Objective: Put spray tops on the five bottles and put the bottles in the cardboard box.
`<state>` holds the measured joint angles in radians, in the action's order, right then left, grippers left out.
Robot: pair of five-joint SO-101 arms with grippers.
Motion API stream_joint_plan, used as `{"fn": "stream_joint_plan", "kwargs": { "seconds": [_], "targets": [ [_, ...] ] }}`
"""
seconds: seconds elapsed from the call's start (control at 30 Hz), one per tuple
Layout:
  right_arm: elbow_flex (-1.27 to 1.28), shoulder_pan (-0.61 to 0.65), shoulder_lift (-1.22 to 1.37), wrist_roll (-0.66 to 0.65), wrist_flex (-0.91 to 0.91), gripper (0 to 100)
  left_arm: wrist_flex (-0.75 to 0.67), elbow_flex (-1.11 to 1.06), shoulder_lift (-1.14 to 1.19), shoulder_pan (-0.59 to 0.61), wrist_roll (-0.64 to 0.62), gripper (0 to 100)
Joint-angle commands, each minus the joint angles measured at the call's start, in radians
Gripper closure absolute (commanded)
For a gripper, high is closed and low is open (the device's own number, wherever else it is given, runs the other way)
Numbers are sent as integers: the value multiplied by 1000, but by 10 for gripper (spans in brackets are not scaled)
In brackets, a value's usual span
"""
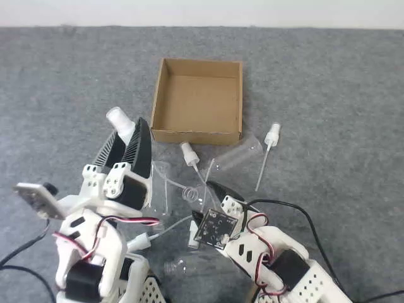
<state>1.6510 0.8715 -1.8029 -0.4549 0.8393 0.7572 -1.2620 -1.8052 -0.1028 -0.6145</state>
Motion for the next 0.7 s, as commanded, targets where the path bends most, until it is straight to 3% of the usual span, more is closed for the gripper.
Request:
{"fn": "stream_joint_plan", "kwargs": {
  "seconds": [0.0, 0.47, 0.67],
  "targets": [
    [-26, 7, -13, -12, -25, 887, -34, -15, -15, -3, -9, 989],
    [-26, 12, -13, -12, -25, 887, -44, -81, -15, -5, -8, 989],
    [-26, 12, -13, -12, -25, 887, -163, -179, -15, -6, -8, 989]
  ]
}}
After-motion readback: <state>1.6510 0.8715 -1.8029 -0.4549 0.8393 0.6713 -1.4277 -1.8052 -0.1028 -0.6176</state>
